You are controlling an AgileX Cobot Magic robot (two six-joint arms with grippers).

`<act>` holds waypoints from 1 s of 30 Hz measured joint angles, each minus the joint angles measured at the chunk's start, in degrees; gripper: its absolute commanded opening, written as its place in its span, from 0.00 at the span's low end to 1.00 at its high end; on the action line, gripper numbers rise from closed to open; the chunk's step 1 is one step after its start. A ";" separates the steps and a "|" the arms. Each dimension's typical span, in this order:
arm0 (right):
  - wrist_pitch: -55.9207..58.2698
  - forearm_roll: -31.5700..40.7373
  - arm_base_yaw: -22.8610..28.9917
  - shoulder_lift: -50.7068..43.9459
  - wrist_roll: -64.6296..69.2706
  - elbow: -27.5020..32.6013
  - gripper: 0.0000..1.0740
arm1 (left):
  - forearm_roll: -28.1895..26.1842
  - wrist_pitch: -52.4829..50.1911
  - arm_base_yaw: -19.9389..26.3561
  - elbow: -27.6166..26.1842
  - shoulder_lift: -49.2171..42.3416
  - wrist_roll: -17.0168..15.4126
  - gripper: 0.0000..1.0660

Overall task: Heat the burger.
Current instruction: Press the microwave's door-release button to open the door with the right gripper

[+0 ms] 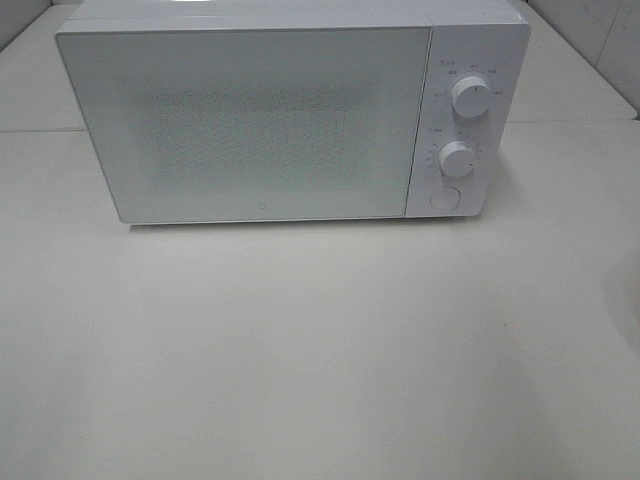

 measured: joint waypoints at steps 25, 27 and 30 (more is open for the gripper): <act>-48.19 -6.88 0.00 42.00 18.91 10.83 0.00 | 0.00 0.00 0.00 0.00 0.00 0.00 0.96; -48.59 -6.99 0.17 43.60 21.08 10.77 0.00 | 0.00 0.00 0.00 0.00 0.00 0.00 0.96; -49.45 -6.99 2.06 47.78 27.67 10.71 0.00 | 0.00 0.00 0.00 0.00 0.00 0.00 0.96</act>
